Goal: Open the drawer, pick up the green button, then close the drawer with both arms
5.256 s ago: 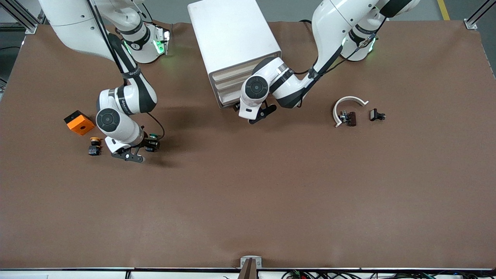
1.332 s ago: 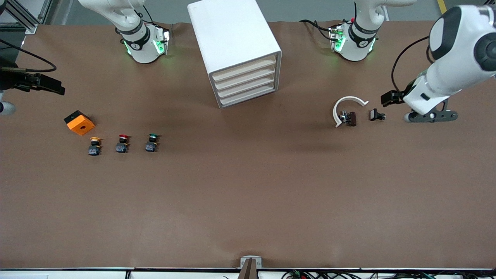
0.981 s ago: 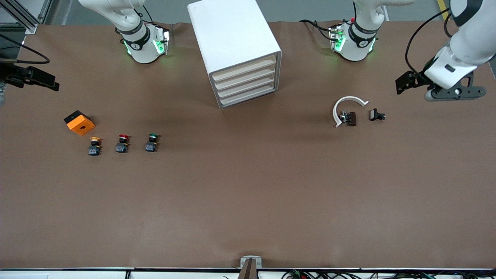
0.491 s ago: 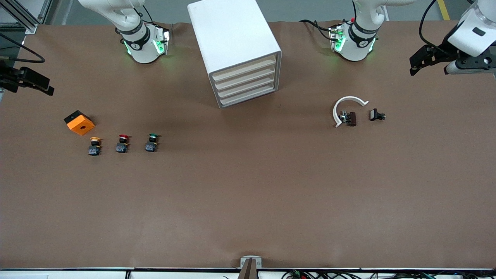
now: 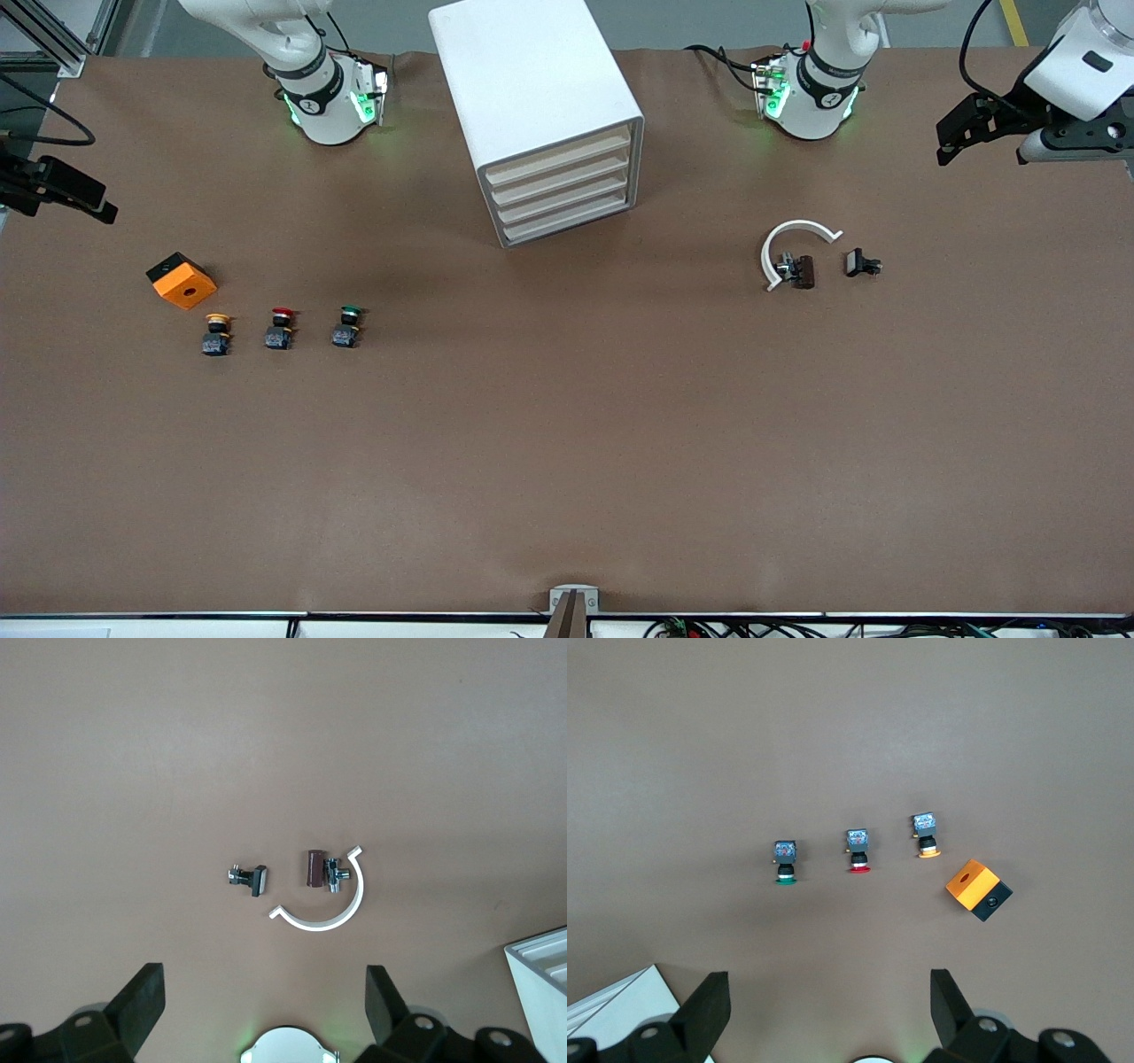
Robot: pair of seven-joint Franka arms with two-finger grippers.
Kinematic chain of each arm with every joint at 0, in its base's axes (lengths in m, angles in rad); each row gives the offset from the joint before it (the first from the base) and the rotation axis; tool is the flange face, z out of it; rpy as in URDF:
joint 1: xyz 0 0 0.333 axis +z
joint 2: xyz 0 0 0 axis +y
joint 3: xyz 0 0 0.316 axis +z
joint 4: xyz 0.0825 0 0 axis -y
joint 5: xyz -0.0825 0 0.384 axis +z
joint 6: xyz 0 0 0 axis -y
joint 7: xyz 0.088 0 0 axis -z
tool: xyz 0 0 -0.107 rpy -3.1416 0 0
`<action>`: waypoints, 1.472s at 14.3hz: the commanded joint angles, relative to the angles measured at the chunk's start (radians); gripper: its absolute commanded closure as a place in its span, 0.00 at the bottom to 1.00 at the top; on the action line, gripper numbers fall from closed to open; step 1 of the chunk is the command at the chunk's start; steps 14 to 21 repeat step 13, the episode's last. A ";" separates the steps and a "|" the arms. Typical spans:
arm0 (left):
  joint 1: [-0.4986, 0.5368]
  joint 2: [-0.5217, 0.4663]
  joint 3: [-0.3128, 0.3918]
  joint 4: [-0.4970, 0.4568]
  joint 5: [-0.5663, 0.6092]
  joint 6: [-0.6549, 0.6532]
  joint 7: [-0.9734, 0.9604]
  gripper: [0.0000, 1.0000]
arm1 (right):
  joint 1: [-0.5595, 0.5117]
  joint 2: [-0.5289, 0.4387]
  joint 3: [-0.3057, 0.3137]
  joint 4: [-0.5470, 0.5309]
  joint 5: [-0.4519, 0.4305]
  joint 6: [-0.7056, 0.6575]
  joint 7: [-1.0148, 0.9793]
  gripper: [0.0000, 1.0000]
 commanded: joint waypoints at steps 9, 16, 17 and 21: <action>0.011 0.014 -0.009 0.047 -0.041 -0.029 0.017 0.00 | -0.043 -0.098 0.005 -0.077 0.008 0.020 -0.089 0.00; 0.013 0.014 -0.009 0.048 -0.041 -0.029 0.009 0.00 | -0.045 -0.101 0.021 -0.074 -0.017 0.018 -0.114 0.00; 0.013 0.014 -0.009 0.048 -0.041 -0.029 0.009 0.00 | -0.045 -0.101 0.021 -0.074 -0.017 0.018 -0.114 0.00; 0.013 0.014 -0.009 0.048 -0.041 -0.029 0.009 0.00 | -0.045 -0.101 0.021 -0.074 -0.017 0.018 -0.114 0.00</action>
